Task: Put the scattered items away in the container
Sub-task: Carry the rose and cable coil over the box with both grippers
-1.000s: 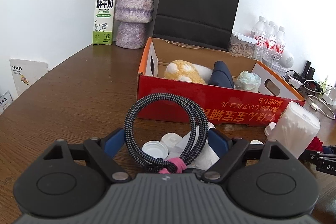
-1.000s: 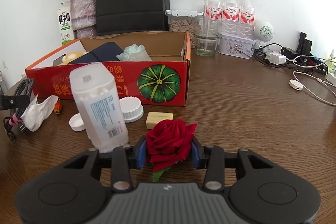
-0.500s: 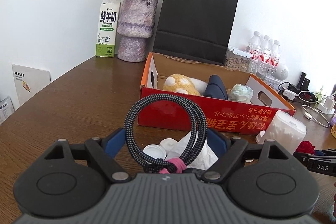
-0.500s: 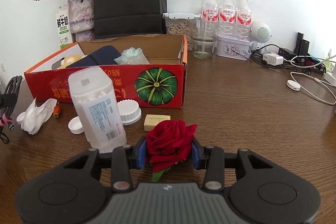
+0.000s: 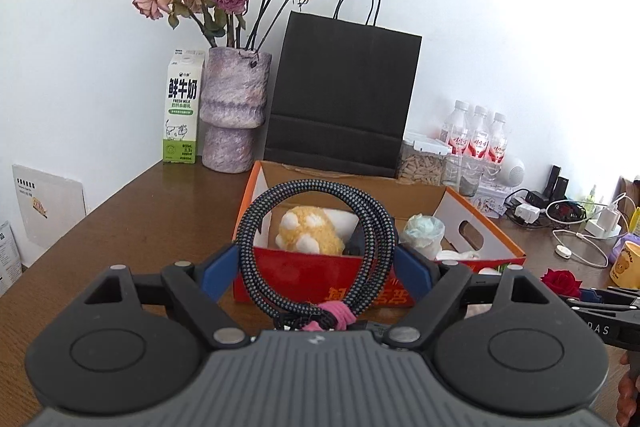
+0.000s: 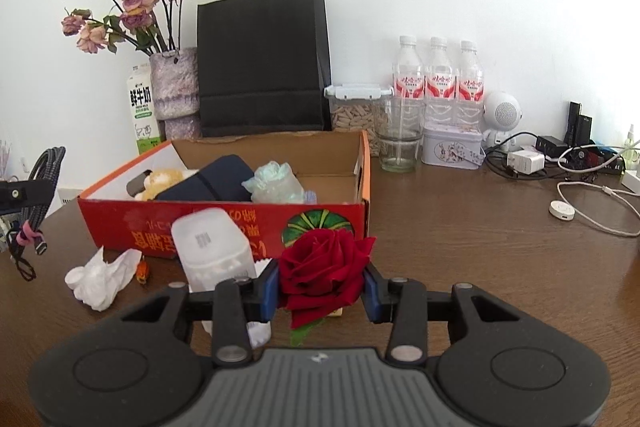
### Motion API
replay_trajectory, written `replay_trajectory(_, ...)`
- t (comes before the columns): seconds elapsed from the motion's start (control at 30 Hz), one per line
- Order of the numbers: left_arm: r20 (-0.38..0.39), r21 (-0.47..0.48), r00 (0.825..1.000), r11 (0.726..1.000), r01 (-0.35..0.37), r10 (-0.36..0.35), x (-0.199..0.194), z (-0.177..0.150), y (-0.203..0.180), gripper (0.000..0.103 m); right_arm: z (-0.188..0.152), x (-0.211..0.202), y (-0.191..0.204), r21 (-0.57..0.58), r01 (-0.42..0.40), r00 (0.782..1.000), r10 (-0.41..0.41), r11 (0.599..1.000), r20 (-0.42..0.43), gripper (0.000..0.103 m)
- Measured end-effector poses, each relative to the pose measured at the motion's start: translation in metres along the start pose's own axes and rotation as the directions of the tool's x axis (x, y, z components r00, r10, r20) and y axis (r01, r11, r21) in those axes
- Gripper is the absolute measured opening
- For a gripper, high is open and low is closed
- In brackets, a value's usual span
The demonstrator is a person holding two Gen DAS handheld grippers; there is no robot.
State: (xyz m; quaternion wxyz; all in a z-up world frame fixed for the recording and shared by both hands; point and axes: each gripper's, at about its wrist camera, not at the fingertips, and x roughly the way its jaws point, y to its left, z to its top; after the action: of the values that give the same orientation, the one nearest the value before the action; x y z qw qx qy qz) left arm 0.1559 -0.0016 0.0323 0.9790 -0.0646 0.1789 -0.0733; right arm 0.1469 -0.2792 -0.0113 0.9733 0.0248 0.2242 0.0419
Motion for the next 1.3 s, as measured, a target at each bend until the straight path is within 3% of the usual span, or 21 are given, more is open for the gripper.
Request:
replay_trajectory(0.3, 0.056, 0.003, 0.998, 1.000, 0.023, -0.023, 0.025, 0.039, -0.016, 0.085, 0.053, 0.006, 0.013, -0.025, -0.043, 0.993, 0.045, 0.999, 0.109, 0.039)
replay_trajectory(0.57, 0.067, -0.022, 0.998, 0.999, 0.024, -0.023, 0.065, 0.061, -0.022, 0.085, 0.087, 0.045, 0.023, -0.041, -0.105, 0.983, 0.110, 0.994, 0.145, 0.039)
replay_trajectory(0.73, 0.061, -0.033, 0.998, 0.999, 0.020, -0.017, 0.097, 0.067, -0.019, 0.085, 0.098, 0.080, 0.022, -0.037, -0.124, 0.982, 0.127, 0.992, 0.138, 0.039)
replay_trajectory(0.97, -0.013, -0.038, 1.000, 0.999, -0.014, 0.013, 0.148, 0.069, -0.012, 0.085, 0.101, 0.133, 0.021, -0.057, -0.130, 0.988, 0.134, 0.990, 0.073, 0.039)
replay_trajectory(1.17, -0.106, -0.045, 0.994, 0.998, -0.039, 0.034, 0.180, 0.061, -0.004, 0.085, 0.099, 0.159, 0.019, -0.055, -0.124, 0.992, 0.125, 0.991, 0.018, 0.039)
replay_trajectory(1.3, -0.121, -0.054, 0.992, 0.997, -0.050, 0.044, 0.186, 0.057, 0.000, 0.085, 0.096, 0.166, 0.017, -0.051, -0.125, 0.992, 0.125, 0.991, -0.007, 0.039)
